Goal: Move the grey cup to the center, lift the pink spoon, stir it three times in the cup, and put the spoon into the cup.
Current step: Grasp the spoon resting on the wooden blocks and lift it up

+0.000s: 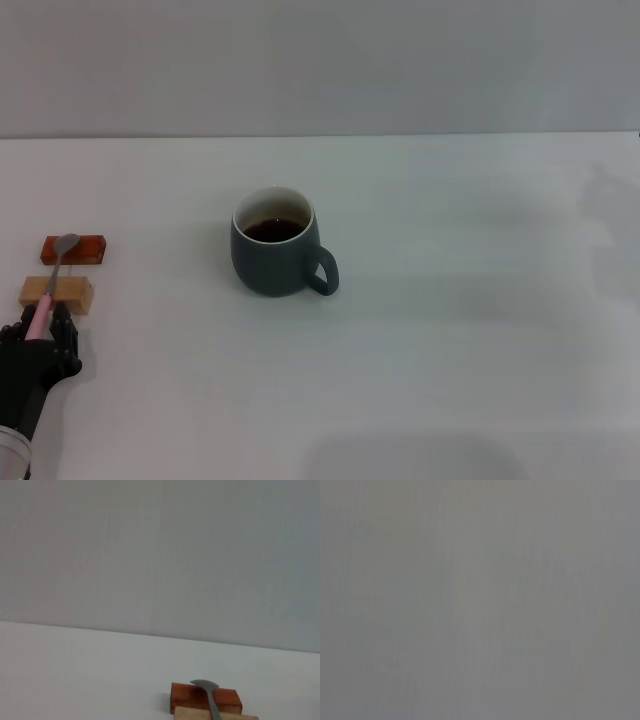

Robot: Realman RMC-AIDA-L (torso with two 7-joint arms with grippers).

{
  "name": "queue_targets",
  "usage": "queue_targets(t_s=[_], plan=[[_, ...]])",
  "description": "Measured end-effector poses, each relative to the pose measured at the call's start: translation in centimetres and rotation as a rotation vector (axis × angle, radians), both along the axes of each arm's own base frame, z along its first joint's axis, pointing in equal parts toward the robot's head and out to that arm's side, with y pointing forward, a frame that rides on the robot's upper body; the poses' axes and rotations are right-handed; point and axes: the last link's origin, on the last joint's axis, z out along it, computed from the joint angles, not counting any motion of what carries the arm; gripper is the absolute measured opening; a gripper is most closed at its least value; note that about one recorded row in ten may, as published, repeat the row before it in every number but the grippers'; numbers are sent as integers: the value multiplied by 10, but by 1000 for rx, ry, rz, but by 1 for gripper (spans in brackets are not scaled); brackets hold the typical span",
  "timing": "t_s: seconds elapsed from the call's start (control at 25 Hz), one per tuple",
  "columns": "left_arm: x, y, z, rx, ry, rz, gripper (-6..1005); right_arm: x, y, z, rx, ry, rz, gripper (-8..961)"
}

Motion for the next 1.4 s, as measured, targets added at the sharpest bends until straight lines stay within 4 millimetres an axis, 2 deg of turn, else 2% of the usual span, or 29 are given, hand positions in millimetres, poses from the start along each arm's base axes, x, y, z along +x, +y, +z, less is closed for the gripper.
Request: queue_targets(t_s=[0.44,1.4], plan=[[-2,-1,2,6,0,6,314,0,0,1,1,1,-1,-1],[-3,0,2,11,-5,17,190,-2,0,2,3,0,5,-1]])
